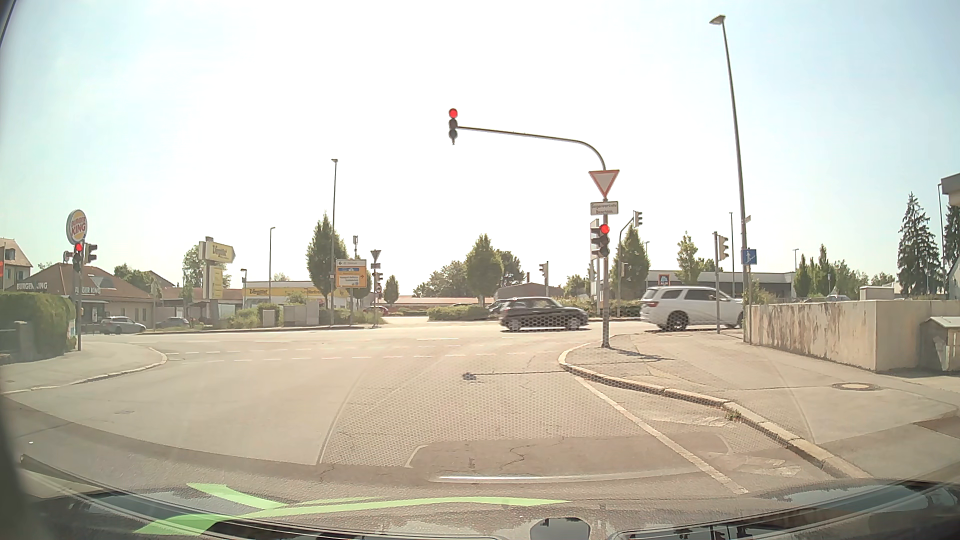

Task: Follow the waypoints while adhering to traffic rules and regulations

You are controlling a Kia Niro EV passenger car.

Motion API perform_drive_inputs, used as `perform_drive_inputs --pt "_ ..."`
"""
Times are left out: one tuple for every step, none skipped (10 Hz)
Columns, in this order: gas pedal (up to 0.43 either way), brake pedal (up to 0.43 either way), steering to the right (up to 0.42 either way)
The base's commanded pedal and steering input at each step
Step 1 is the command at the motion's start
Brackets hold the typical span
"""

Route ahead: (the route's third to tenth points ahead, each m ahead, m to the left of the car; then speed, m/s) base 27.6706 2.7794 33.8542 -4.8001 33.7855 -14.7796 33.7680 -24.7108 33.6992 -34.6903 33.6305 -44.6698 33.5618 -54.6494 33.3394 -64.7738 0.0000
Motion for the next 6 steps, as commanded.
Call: perform_drive_inputs --pt "0.000 0.311 -0.017" --pt "0.000 0.311 -0.017" --pt "0.000 0.311 -0.016" --pt "0.000 0.311 -0.017" --pt "0.000 0.311 -0.016" --pt "0.000 0.311 -0.017"
